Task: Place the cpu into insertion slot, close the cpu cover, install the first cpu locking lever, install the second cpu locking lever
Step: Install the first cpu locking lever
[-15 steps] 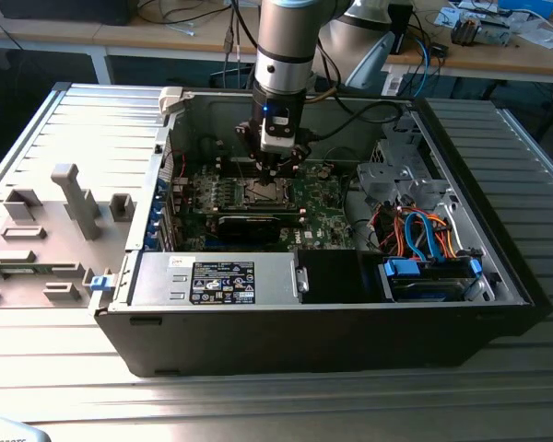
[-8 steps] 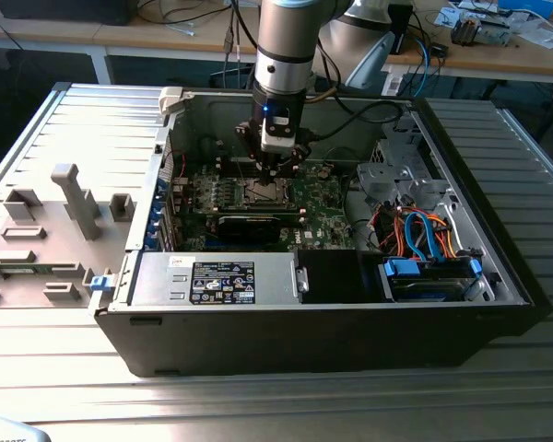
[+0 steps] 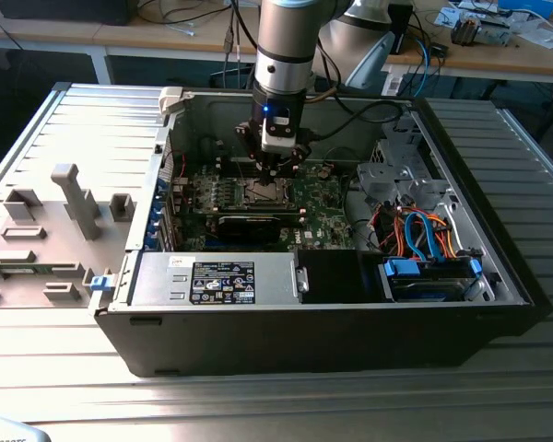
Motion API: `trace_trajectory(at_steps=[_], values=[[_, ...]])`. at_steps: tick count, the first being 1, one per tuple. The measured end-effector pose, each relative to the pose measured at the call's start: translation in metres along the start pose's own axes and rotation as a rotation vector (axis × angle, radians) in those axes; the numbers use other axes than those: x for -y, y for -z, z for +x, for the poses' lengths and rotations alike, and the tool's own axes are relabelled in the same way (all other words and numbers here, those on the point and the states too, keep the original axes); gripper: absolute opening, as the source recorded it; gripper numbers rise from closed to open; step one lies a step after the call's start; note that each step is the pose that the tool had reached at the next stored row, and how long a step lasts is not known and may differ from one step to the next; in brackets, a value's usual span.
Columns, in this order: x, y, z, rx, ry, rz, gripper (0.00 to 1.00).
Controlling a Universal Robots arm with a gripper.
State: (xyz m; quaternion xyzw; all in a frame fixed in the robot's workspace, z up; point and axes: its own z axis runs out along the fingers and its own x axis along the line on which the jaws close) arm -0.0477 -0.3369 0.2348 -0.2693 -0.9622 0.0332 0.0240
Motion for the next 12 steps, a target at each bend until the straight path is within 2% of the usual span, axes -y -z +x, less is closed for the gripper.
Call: trace_trajectory(at_steps=[12], values=[[0.0000,0.0000,0.0000,0.0010,0.014,0.0003,0.11]])
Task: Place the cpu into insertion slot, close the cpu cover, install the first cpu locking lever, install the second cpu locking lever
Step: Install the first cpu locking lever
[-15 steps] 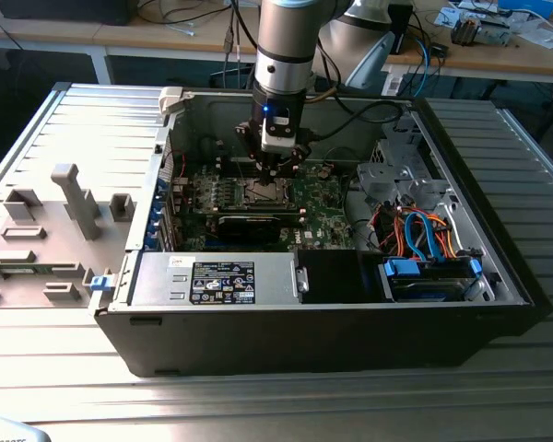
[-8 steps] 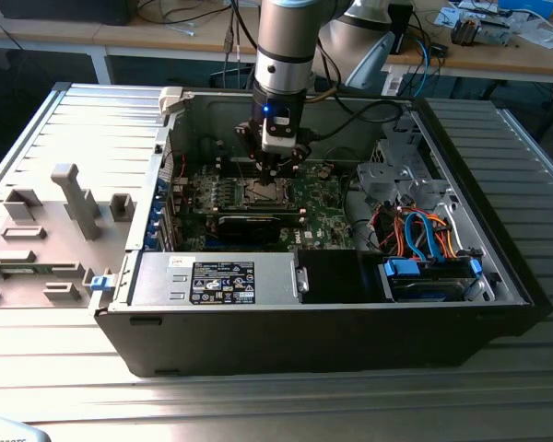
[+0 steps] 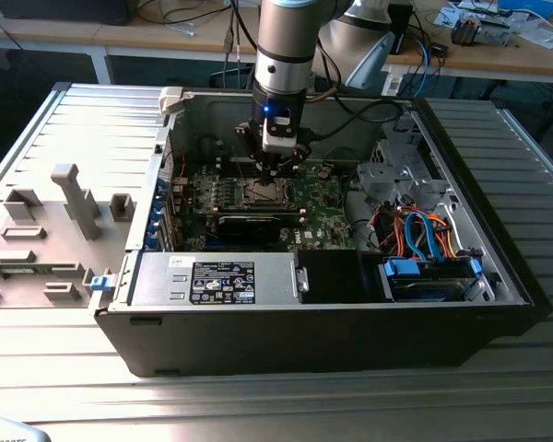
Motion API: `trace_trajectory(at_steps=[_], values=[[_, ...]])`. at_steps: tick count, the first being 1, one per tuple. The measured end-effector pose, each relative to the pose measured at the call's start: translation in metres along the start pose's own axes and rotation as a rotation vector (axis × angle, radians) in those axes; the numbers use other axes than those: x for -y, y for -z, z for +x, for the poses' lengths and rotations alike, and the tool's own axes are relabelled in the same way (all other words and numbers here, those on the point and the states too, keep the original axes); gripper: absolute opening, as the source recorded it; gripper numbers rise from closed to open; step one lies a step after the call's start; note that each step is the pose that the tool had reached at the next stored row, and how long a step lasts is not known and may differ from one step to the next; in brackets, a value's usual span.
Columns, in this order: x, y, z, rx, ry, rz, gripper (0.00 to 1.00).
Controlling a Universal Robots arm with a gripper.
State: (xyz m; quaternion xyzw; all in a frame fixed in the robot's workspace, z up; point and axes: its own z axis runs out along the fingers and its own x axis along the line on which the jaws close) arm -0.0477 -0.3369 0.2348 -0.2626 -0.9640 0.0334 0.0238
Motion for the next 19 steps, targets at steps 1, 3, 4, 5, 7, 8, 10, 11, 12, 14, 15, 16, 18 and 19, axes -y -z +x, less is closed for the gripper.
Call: trace_trajectory(at_steps=[1,3,4,5,7,8,10,11,12,14,15,16,18,19], values=[[0.0000,0.0000,0.0000,0.0001,0.001,0.0000,0.11],[0.0000,0.0000,0.0000,0.0002,0.003,0.0001,0.11],[0.0000,0.0000,0.0000,0.0003,0.003,0.0001,0.11],[0.0000,0.0000,0.0000,0.0004,0.005,0.0002,0.11],[0.0000,0.0000,0.0000,0.0008,0.010,0.0003,0.11],[0.0000,0.0000,0.0000,0.0009,0.012,0.0003,0.11],[0.0000,0.0000,0.0000,0.0011,0.016,0.0003,0.11],[0.0000,0.0000,0.0000,0.0012,0.018,0.0003,0.11],[0.0000,0.0000,0.0000,0.0014,0.019,0.0003,0.11],[0.0000,0.0000,0.0000,0.0015,0.021,0.0004,0.11],[0.0000,0.0000,0.0000,0.0016,0.023,0.0005,0.11],[0.0000,0.0000,0.0000,0.0017,0.024,0.0005,0.11],[0.0000,0.0000,0.0000,0.0021,0.028,0.0006,0.11],[0.0000,0.0000,0.0000,0.0022,0.030,0.0006,0.11]])
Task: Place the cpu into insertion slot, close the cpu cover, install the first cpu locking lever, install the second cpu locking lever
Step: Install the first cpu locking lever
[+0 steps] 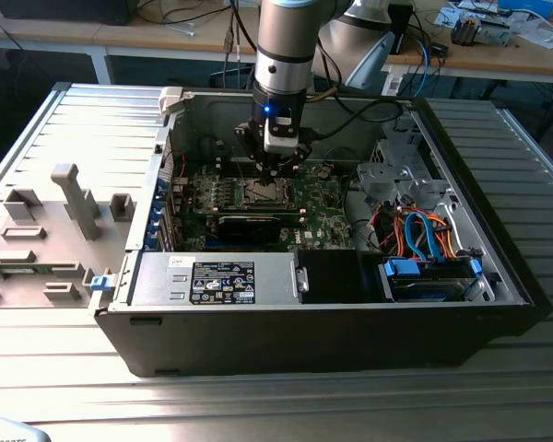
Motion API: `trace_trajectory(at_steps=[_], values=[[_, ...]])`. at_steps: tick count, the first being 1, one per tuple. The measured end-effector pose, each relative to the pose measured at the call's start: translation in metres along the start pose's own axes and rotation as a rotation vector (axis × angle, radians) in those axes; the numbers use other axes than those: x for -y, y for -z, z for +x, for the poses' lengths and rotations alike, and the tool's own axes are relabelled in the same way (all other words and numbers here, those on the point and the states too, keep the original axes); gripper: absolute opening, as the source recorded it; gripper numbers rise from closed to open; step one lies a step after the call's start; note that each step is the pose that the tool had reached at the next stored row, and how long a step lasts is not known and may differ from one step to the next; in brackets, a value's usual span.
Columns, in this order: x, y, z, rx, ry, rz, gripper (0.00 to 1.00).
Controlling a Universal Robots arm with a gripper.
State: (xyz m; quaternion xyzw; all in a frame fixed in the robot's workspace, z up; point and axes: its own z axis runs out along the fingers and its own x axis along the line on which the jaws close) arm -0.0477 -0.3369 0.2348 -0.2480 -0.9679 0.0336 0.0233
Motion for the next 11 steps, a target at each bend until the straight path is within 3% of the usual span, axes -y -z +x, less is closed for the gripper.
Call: trace_trajectory(at_steps=[11], values=[[0.0000,0.0000,0.0000,0.0009,0.012,0.0003,0.11]])
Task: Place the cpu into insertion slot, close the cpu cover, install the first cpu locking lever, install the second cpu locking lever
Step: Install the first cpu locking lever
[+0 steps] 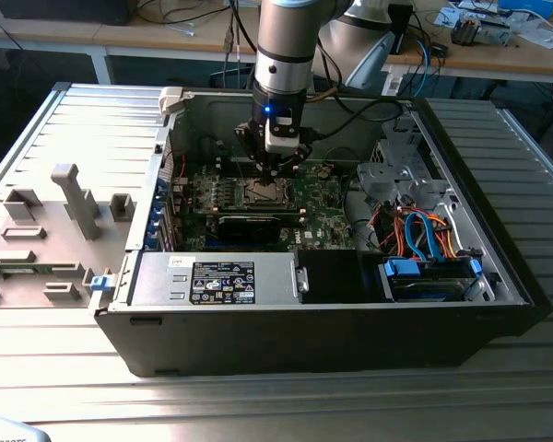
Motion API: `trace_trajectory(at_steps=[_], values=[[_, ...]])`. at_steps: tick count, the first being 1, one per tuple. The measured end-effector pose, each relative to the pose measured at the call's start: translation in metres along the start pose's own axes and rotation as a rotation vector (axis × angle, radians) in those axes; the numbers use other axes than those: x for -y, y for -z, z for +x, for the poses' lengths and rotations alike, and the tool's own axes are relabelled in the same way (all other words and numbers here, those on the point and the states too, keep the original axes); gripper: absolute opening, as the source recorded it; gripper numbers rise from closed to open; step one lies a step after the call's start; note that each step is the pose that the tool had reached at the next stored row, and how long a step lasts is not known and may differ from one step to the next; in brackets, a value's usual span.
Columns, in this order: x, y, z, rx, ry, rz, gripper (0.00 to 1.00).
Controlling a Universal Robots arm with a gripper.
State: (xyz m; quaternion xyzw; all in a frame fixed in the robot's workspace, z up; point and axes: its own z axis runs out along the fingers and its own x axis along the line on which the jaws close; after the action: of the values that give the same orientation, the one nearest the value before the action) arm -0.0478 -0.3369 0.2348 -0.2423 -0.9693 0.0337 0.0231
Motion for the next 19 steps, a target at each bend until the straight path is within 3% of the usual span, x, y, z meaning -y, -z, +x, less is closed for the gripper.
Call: trace_trajectory(at_steps=[19], values=[[0.0000,0.0000,0.0000,0.0012,0.015,0.0004,0.11]])
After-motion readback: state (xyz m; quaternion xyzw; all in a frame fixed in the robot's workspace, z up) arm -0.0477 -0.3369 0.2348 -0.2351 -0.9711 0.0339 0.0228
